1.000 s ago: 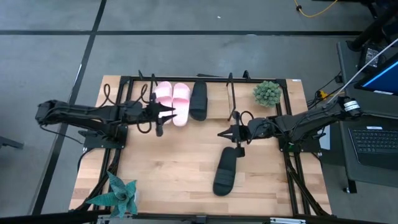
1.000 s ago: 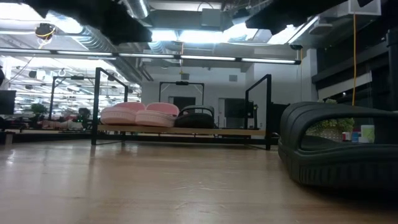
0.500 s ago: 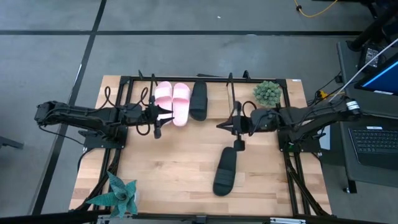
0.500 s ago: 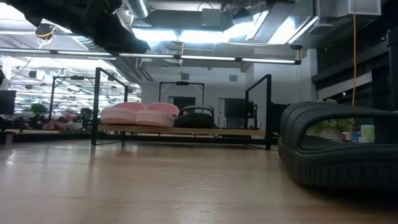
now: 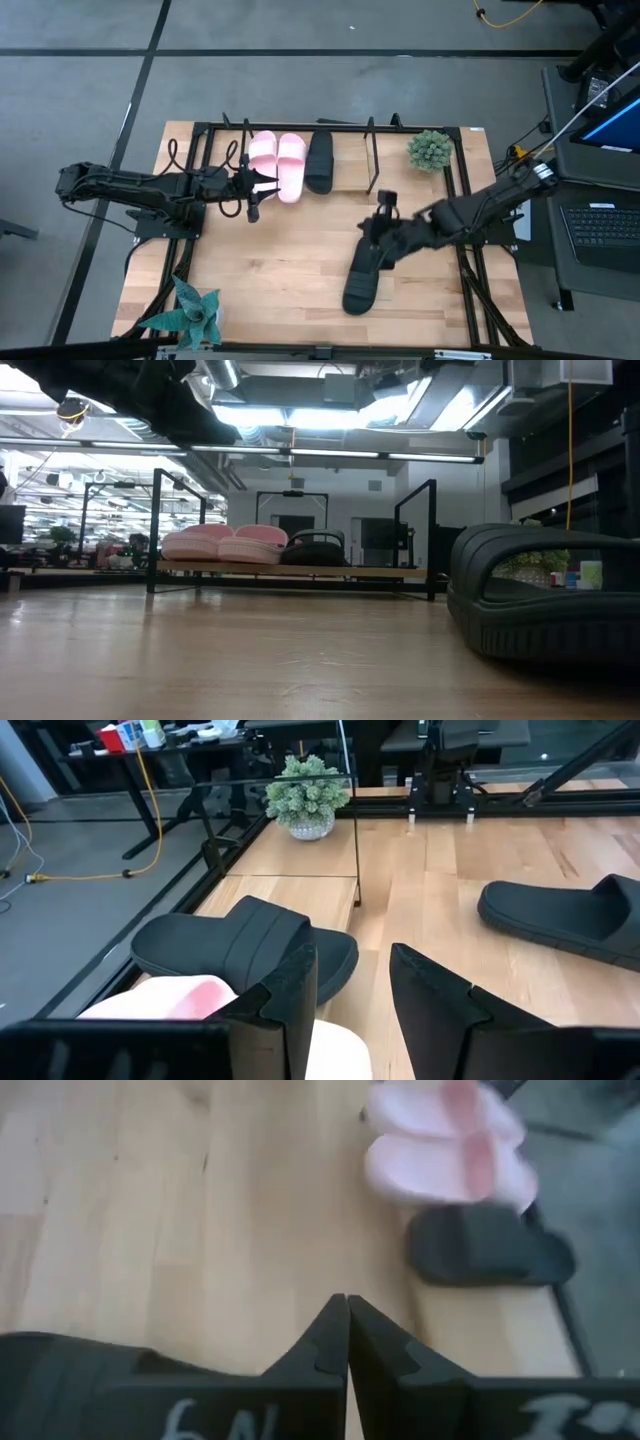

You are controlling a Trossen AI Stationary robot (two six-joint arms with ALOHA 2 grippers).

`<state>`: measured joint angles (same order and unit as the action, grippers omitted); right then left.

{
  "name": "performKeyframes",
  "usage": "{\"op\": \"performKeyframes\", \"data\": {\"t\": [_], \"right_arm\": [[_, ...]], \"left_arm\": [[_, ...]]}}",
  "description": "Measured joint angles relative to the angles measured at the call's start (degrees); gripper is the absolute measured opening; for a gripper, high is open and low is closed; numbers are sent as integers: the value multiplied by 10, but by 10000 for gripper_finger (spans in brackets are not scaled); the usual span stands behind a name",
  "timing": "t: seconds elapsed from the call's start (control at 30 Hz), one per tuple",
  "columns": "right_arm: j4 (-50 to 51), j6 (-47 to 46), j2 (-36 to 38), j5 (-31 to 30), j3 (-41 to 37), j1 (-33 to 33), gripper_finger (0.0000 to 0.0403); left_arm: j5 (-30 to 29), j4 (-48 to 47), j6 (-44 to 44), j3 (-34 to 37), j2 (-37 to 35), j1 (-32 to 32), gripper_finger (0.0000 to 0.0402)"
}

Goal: Pick and place slides into the shelf
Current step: Put the black slide on the shelf

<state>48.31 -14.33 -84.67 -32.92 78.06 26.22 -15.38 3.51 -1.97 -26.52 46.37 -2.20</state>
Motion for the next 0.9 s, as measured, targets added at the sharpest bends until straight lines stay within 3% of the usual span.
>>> {"op": "performKeyframes", "data": {"t": [0.47,0.9], "right_arm": [[-8,-197,-83,-5,0,85,7],[-4,-203,-122,-5,1,93,7]], "left_arm": [[0,-6,2,0,0,0,121],[0,-14,4,0,0,18,121]]}}
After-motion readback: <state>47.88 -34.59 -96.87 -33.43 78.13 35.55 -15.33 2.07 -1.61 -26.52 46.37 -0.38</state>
